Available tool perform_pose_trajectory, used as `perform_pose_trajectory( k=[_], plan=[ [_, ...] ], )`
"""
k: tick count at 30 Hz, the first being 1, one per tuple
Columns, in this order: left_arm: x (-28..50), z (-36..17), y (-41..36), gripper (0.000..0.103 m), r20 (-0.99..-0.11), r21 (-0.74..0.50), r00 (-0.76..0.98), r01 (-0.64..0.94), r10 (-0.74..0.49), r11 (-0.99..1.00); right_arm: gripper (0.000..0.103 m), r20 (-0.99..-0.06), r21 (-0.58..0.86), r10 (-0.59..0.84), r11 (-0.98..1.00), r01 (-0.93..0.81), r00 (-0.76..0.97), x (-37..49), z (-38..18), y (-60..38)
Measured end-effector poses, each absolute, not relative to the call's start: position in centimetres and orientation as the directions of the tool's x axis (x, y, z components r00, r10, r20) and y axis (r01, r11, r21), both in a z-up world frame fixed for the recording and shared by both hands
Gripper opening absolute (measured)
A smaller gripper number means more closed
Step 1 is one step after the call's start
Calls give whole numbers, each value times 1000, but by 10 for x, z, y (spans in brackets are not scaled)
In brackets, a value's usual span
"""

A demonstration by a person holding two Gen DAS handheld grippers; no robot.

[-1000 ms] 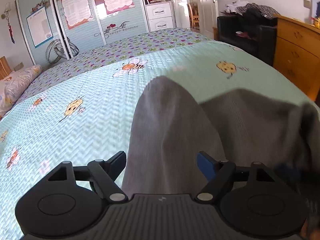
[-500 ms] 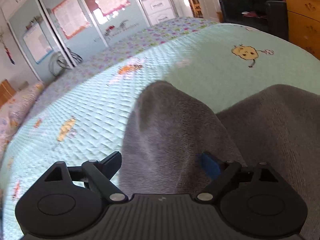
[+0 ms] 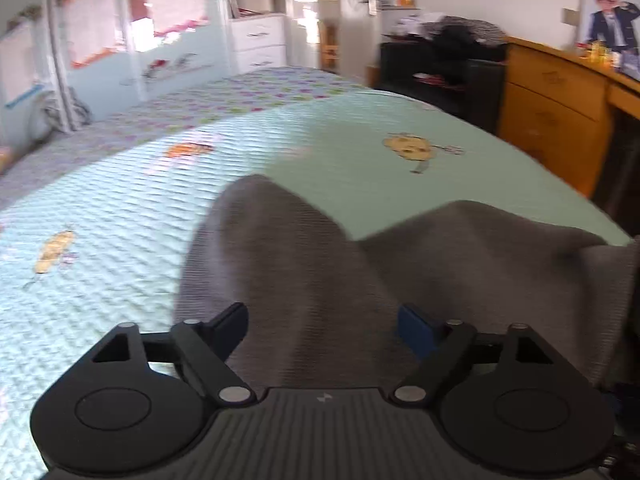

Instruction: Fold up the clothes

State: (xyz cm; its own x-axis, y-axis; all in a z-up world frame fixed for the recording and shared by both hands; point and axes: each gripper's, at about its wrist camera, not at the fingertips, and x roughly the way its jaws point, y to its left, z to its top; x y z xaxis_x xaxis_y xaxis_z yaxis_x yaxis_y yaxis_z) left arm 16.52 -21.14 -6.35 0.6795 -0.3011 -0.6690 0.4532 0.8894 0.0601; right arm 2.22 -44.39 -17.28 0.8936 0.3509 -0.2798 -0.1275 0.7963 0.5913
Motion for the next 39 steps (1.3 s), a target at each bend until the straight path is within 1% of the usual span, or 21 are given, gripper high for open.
perform_pose_trajectory(
  k=[7, 9, 10, 11, 12, 13, 14, 18, 21, 22, 24, 26, 27, 30, 32, 34, 36, 38, 39],
  plan=[
    [187, -85, -234, 90, -747, 99, 629, 423, -213, 901, 70, -280, 590, 350, 798, -127, 894, 22, -173, -444],
    [193, -92, -241, 81, -782, 111, 597, 421, -182, 900, 70, -280, 591, 350, 797, -127, 894, 22, -172, -444],
    [195, -94, -244, 69, -795, 116, 582, 421, -170, 899, 70, -279, 591, 350, 796, -128, 894, 23, -172, -444],
    [193, -92, -245, 52, -795, 111, 581, 420, -173, 901, 70, -279, 592, 351, 796, -128, 894, 23, -171, -444],
    [190, -88, -245, 42, -787, 108, 591, 415, -177, 904, 70, -278, 592, 351, 796, -128, 894, 23, -171, -444],
    [186, -85, -245, 27, -779, 106, 601, 409, -181, 906, 70, -278, 593, 351, 795, -128, 894, 23, -171, -444],
    [182, -80, -244, 23, -768, 107, 614, 403, -182, 909, 70, -277, 593, 351, 795, -128, 894, 23, -171, -444],
    [150, -53, -226, 19, -671, 147, 724, 345, -162, 927, 70, -274, 597, 353, 792, -129, 894, 22, -172, -444],
    [117, -26, -197, 17, -600, 125, 786, 279, -152, 952, 70, -274, 600, 355, 790, -130, 894, 22, -172, -444],
    [104, -18, -187, 13, -590, 115, 794, 261, -145, 959, 70, -273, 601, 355, 789, -130, 894, 22, -172, -444],
    [78, -9, -166, 12, -589, 82, 796, 232, -141, 969, 70, -273, 602, 356, 788, -130, 894, 22, -172, -443],
    [49, -9, -147, 5, -608, 73, 782, 229, -139, 971, 70, -273, 602, 357, 788, -130, 893, 22, -172, -443],
    [35, -13, -140, 4, -622, 72, 771, 231, -137, 970, 70, -274, 602, 356, 788, -129, 893, 22, -172, -443],
    [2, -33, -121, 3, -725, 24, 671, 250, -156, 968, 70, -277, 599, 355, 790, -128, 893, 21, -172, -442],
    [-13, -49, -115, 3, -775, 6, 610, 265, -163, 964, 70, -279, 599, 355, 791, -127, 892, 21, -171, -442],
    [-26, -53, -110, 3, -770, 24, 620, 262, -149, 965, 70, -278, 602, 358, 788, -129, 892, 19, -170, -442],
    [-25, -45, -105, 6, -750, 0, 640, 250, -165, 968, 70, -276, 605, 362, 785, -131, 891, 18, -170, -443],
    [-17, -34, -97, 22, -718, -13, 678, 214, -158, 977, 70, -277, 605, 362, 785, -131, 890, 18, -170, -443],
    [-14, -31, -93, 28, -695, -16, 704, 189, -146, 982, 70, -278, 604, 362, 786, -131, 890, 18, -169, -442]
  ],
)
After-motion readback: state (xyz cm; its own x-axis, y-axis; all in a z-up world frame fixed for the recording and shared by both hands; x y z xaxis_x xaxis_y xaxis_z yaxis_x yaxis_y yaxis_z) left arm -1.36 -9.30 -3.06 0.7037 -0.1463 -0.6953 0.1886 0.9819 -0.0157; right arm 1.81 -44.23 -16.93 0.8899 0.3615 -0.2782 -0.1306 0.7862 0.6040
